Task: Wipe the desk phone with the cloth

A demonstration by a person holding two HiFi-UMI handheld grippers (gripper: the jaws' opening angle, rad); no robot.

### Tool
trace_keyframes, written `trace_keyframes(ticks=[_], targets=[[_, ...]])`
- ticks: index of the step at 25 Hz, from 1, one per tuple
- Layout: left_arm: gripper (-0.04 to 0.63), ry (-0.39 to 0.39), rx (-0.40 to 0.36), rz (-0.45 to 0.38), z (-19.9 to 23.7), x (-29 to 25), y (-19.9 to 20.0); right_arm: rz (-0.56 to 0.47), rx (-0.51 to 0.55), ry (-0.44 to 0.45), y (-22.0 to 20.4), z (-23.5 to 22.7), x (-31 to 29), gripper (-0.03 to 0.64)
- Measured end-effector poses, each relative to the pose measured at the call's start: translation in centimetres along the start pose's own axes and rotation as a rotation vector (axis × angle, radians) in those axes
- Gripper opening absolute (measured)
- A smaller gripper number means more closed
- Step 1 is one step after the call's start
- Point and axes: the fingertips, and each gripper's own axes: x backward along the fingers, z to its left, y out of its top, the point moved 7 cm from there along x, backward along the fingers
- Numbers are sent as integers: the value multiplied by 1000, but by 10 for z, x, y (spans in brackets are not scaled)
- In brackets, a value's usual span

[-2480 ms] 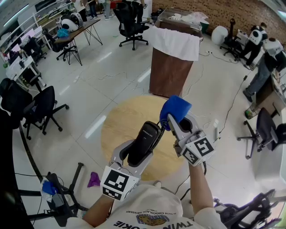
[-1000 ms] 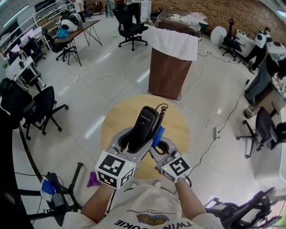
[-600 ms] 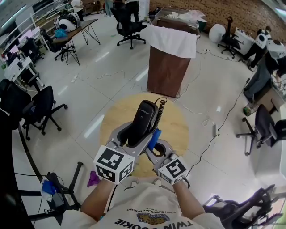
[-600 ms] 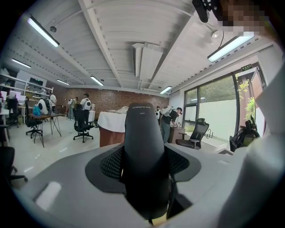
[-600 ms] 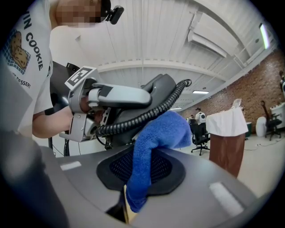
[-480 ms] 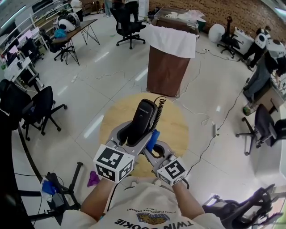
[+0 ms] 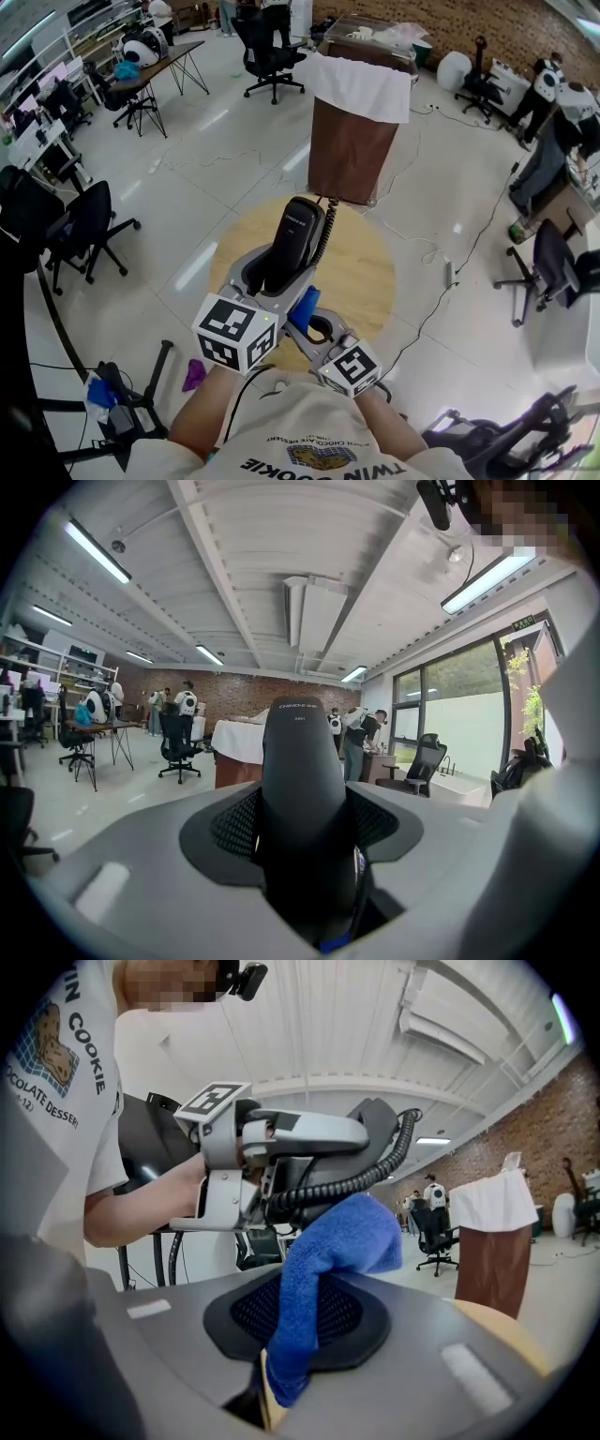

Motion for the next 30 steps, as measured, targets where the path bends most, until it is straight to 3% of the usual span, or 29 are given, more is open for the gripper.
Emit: trace_keyframes(ticks=[17, 30], targets=[[256, 26, 28, 16, 11, -3, -6, 17, 29, 126, -3, 41, -7, 60], [256, 58, 55, 11, 23, 0, -9, 18, 22, 113, 2, 50, 18, 60]])
